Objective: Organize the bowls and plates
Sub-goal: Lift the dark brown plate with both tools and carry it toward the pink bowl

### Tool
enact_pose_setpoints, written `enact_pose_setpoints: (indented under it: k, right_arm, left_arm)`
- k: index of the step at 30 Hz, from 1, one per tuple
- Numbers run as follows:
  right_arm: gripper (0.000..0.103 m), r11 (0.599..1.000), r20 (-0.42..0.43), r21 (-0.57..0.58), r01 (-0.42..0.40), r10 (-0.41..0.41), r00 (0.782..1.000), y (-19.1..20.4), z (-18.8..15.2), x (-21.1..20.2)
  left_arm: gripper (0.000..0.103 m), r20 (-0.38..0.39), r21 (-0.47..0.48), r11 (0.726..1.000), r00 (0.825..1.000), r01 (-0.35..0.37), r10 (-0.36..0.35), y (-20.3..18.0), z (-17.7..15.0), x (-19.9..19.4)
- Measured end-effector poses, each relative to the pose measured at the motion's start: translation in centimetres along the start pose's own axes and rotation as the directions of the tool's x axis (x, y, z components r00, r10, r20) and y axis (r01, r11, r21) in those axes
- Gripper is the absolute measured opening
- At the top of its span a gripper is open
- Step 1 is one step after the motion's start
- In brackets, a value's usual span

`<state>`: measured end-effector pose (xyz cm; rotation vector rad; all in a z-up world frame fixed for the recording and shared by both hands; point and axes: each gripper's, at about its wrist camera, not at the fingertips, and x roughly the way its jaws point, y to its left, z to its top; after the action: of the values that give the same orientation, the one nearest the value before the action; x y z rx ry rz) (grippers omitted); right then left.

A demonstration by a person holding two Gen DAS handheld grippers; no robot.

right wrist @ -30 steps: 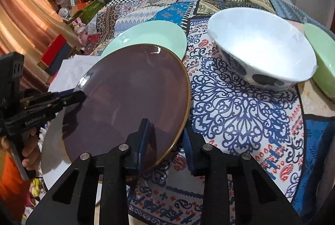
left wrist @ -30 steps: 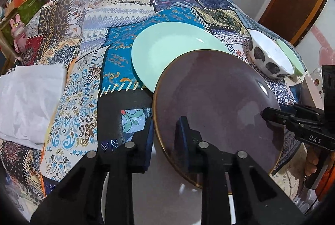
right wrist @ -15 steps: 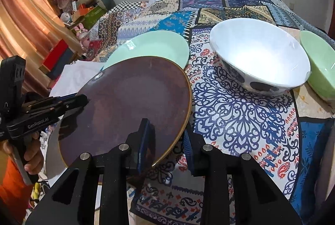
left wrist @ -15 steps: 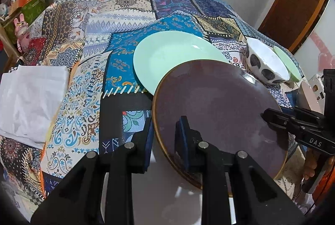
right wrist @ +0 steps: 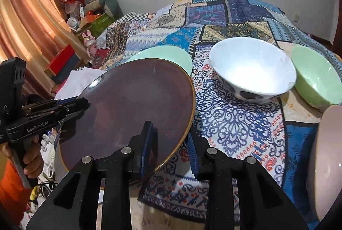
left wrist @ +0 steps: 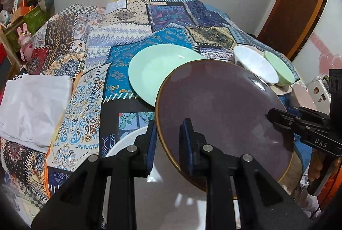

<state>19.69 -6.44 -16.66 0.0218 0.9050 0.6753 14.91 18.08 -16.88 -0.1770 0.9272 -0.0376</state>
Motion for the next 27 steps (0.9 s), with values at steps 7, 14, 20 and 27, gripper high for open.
enact_pose_setpoints:
  k: [7,14,20,27]
  right_arm:
    - [0.028,1.0,0.044,-0.004,0.001,-0.001,0.999,0.0,-0.6,-2.8]
    - [0.028,1.0,0.08,-0.007,0.007,-0.007,0.997,-0.2,-1.8,-5.4]
    - [0.028,1.0,0.107,-0.001,0.018,-0.018,0.994,-0.8,-2.7,-7.4]
    - [0.028,0.999,0.127,0.011,0.03,-0.031,0.991,-2.0,-4.0,-9.2]
  left_arm:
    - [0.023,0.04,0.017,1.0,0.999,0.014,-0.015,-2.1,-0.9,-3.0]
    - [0.023,0.06,0.035,0.999,0.998,0.022,-0.024,-4.4,-1.8,-5.3]
    - [0.023,0.071,0.057,0.998,0.997,0.038,-0.042,-6.5,-2.5,-6.6]
    - [0.023,0.072,0.078,0.995,0.995,0.059,-0.065,-8.8,-3.3,-7.4]
